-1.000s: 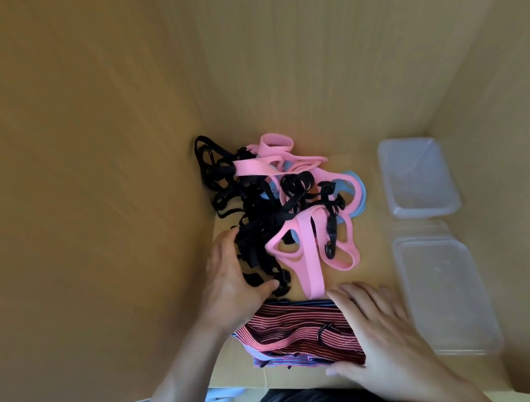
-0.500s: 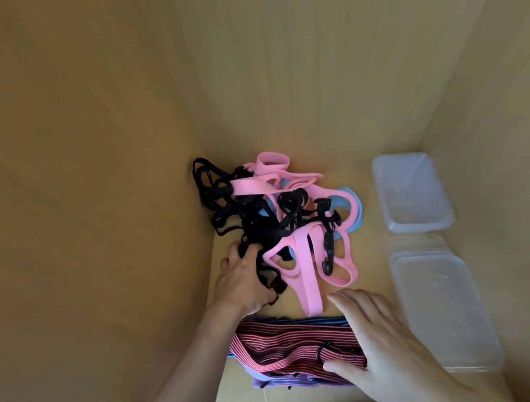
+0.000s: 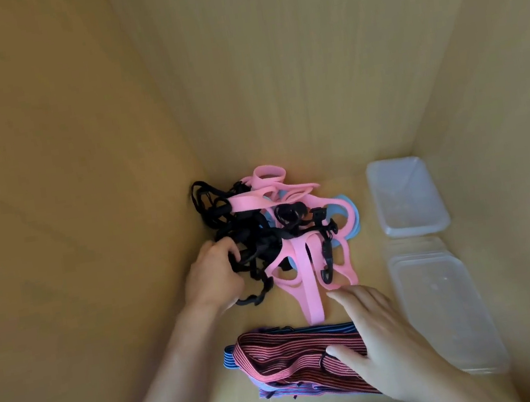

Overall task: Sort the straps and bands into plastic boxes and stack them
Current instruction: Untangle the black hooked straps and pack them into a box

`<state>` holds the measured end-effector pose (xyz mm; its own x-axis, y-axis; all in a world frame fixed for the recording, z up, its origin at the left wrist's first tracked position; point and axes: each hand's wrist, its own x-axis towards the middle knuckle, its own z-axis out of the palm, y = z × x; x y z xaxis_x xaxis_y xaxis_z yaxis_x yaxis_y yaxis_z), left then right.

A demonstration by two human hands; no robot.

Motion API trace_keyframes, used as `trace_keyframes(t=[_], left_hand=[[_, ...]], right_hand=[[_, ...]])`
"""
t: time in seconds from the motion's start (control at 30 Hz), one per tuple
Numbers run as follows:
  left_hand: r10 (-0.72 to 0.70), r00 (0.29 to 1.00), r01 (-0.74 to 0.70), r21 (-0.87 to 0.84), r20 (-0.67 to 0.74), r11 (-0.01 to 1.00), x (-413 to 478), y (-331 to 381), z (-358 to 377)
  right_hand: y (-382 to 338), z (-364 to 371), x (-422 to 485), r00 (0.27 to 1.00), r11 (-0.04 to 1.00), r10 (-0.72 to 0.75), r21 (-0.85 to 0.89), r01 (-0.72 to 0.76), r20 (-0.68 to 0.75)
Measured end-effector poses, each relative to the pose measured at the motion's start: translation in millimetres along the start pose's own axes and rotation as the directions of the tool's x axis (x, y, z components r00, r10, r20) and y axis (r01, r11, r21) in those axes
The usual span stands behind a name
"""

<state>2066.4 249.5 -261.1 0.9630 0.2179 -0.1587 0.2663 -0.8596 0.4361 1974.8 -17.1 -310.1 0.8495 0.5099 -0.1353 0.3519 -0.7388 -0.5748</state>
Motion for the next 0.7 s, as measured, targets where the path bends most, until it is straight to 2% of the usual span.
trace_keyframes(t=[0.03, 0.07, 0.13, 0.23, 0.57, 0.7], left_hand=[[0.016, 1.000, -0.016, -0.011, -0.022, 1.000, -0.7, 4.2, -7.4], [0.032, 0.999, -0.033, -0.020, -0.041, 0.999, -0.8, 9.4, -14.4], [0.065, 0.995, -0.068, -0.034, -0.075, 0.997, -1.2, 20.0, -27.0], [0.108, 0.984, -0.117, -0.062, -0.139, 0.991, -1.4, 34.6, -42.1], [0.230, 0.932, -0.253, -0.046, -0.281, 0.967, -6.4, 63.4, -76.2], [0.283, 0.897, -0.314, -0.038, -0.340, 0.949, -13.4, 73.0, -96.1]], right_hand=[[3.6, -10.2, 7.7, 0.991, 0.999, 0.017, -0.040, -0.023, -0.129], [4.2, -13.9, 11.1, 0.981, 0.994, 0.069, -0.070, -0.083, -0.181], [5.5, -20.0, 14.8, 0.991, 0.998, 0.029, -0.048, -0.035, -0.131], [9.1, -21.5, 18.9, 0.982, 1.000, 0.006, 0.002, -0.006, -0.187], [19.9, -50.9, 58.9, 0.950, 0.987, 0.155, 0.076, -0.139, -0.272], [21.8, -57.8, 77.1, 0.929, 0.980, 0.184, 0.131, -0.149, -0.320]])
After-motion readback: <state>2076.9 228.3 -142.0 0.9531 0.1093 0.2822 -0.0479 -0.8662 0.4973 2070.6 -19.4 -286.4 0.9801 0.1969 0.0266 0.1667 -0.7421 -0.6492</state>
